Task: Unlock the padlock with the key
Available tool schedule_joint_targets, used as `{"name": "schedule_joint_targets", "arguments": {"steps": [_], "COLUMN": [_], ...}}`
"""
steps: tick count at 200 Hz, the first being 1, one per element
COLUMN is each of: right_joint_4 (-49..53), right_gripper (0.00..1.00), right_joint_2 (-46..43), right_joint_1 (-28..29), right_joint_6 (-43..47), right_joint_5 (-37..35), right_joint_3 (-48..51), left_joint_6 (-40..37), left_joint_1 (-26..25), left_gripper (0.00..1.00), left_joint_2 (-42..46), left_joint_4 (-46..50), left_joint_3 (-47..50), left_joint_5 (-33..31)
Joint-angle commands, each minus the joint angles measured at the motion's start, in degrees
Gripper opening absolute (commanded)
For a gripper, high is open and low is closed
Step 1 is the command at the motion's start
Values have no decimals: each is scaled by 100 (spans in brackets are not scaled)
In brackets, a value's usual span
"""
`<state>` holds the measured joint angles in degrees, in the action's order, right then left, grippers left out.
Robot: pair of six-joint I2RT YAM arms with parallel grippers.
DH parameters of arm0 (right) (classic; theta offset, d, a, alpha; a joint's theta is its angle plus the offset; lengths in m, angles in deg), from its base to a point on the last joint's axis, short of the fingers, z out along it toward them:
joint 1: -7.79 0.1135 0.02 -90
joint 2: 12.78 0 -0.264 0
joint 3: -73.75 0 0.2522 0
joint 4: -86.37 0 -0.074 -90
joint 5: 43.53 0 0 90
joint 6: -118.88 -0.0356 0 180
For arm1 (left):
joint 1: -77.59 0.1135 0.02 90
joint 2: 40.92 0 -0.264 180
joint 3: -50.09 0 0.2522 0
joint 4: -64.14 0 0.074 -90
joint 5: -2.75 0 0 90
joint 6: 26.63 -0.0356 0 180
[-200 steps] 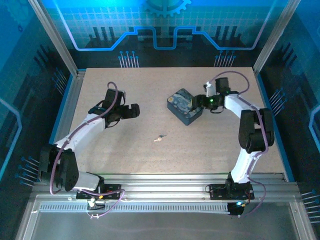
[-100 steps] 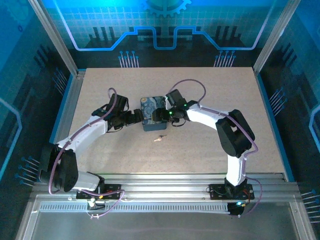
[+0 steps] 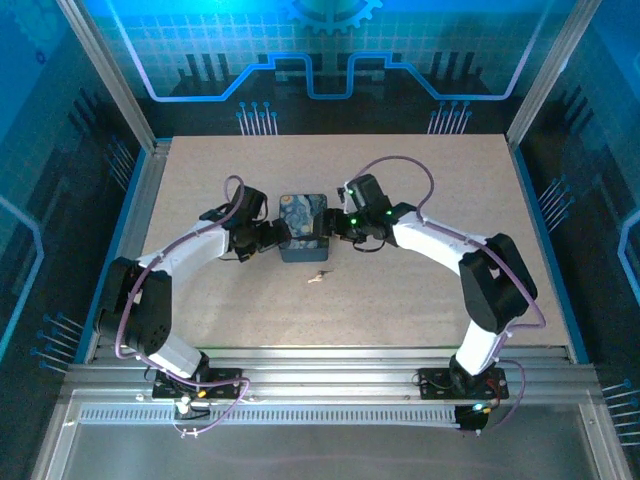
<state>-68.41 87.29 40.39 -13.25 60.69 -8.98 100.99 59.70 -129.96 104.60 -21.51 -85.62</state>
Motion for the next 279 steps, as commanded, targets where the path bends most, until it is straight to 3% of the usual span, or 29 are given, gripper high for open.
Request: {"name": "schedule_joint_targets", "arguments": {"steps": [1, 42, 73, 105, 169, 204, 227, 279], "right_joint_4": [-127, -347, -337, -314, 1005, 1533, 1596, 1740], "right_gripper": [66, 57, 56, 60, 70, 56, 55, 44], "right_joint_2": [95, 525, 938, 1300, 246, -67, -5, 757], "right_joint_1": [-43, 185, 528, 805, 672, 739, 915, 1094], "right_joint_6": [18, -167, -345, -346, 813, 1310, 1635, 1994], "right_joint_5": [311, 565, 631, 776, 126, -421, -803, -829], "right_joint_3": [138, -121, -579, -1083, -379, 177, 322, -215], "left_joint_6": [254, 427, 766, 753, 293, 122, 96, 1], "left_joint_1": [-82, -72, 106, 217, 262, 260, 260, 260], "left_gripper": [91, 94, 95, 95, 95, 95, 95, 95], "left_joint_2": [336, 829, 1156, 1222, 1430, 1533, 1594, 1813], "left_joint_4": [203, 607, 777, 1030, 1160, 1206, 1204, 1307], "left_joint_3": [-109, 170, 309, 213, 274, 257, 334, 462], "left_joint_5": [186, 181, 260, -71, -500, -502, -482, -512]}}
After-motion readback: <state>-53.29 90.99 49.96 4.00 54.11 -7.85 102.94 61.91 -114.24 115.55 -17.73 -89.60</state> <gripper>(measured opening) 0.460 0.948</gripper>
